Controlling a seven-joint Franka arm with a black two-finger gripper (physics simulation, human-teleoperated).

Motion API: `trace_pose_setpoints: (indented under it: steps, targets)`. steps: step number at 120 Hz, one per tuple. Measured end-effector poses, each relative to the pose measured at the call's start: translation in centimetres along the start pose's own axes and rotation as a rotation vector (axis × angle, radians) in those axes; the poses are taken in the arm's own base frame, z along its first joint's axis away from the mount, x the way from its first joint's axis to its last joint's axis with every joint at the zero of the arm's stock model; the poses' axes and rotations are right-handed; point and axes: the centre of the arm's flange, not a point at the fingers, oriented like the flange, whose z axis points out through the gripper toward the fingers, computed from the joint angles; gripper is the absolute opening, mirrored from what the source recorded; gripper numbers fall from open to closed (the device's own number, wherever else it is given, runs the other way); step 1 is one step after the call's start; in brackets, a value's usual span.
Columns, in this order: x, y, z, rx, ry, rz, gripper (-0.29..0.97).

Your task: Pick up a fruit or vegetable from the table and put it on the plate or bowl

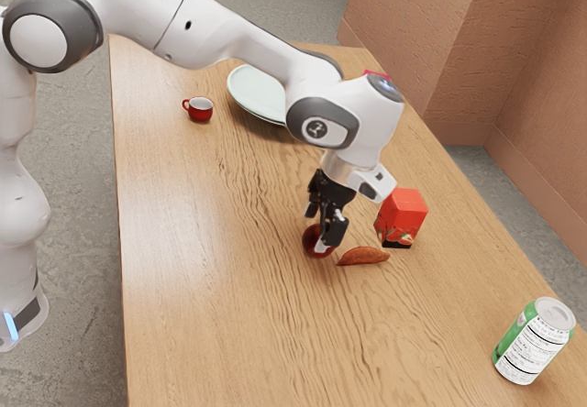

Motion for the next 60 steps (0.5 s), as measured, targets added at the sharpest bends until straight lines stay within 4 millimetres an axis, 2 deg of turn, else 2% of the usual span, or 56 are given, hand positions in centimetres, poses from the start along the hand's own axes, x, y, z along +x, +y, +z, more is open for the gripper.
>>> trace_pose_setpoints:
  steps: [44, 52, 60]
  targets:
    - [0.0, 0.6, 3.1, 0.012, 0.049, 0.026, 0.68]
    - [0.1, 0.7, 3.0, 0.017, 0.069, 0.031, 0.63]
    - [0.2, 0.9, 2.7, 0.027, 0.088, 0.041, 0.50]
